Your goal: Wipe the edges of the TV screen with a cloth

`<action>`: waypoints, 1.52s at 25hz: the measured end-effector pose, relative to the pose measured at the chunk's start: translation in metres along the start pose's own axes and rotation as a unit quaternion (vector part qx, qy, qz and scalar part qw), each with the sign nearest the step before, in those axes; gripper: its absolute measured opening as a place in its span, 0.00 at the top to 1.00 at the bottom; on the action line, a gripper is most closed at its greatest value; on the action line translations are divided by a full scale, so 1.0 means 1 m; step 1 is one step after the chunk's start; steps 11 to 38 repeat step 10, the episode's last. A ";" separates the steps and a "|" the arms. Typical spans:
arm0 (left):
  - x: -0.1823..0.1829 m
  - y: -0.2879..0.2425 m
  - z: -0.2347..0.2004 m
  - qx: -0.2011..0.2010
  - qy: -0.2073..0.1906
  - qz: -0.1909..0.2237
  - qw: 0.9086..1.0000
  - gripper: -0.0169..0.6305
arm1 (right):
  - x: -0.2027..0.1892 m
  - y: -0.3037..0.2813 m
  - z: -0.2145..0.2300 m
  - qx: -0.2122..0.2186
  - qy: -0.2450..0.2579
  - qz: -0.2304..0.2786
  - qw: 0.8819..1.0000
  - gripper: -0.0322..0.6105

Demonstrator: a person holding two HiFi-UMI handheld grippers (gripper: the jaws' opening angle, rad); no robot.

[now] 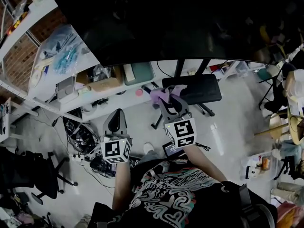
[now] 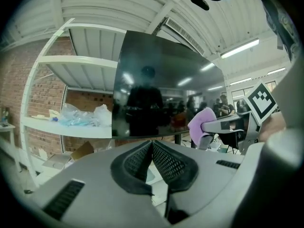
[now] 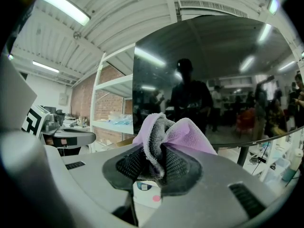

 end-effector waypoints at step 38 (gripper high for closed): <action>0.003 -0.017 -0.006 -0.006 0.003 -0.002 1.000 0.95 | 0.004 -0.017 0.002 0.002 0.001 -0.001 1.000 0.77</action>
Point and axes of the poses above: the fingertips, and each gripper's own axes: y backward along the fingers, z to its right, x out of its top, the point moved 4 cm from there along y, backward along the fingers
